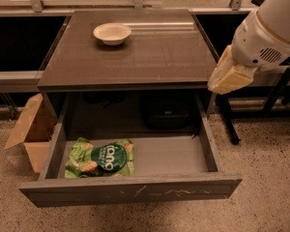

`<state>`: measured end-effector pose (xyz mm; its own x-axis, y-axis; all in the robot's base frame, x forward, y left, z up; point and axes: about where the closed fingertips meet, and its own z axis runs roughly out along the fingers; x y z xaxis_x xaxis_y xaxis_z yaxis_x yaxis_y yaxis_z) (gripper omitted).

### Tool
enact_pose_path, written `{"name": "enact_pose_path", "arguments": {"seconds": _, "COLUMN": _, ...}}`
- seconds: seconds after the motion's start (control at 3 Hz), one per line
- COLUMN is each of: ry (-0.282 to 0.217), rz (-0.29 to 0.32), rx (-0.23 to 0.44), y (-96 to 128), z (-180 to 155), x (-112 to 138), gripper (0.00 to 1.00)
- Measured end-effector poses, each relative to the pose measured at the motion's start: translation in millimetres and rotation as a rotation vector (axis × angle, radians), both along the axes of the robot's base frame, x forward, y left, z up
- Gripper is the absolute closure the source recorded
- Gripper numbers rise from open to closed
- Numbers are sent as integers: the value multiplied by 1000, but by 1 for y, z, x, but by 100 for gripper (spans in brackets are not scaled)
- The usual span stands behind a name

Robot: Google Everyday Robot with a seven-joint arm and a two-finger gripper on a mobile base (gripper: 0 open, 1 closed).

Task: Pick green rice chip bag from top drawer and place on counter

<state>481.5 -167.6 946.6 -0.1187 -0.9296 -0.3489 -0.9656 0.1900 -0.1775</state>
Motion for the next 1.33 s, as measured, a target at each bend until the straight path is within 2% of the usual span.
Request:
{"name": "enact_pose_path", "arguments": {"seconds": 0.33, "ry": 25, "rz": 55, "rx": 51, "y": 34, "z": -16, "x": 18, "gripper": 8}}
{"name": "enact_pose_path", "arguments": {"seconds": 0.67, "ry": 58, "rz": 98, "rx": 108, "y": 79, "z": -33, "x": 27, "gripper": 0}}
{"name": "enact_pose_path", "arguments": {"seconds": 1.0, "ry": 66, "rz": 114, "rx": 104, "y": 85, "z": -39, "x": 27, "gripper": 0}}
{"name": "enact_pose_path", "arguments": {"seconds": 1.33, "ry": 109, "rz": 200, "rx": 79, "y": 123, "z": -76, "x": 24, "gripper": 0}}
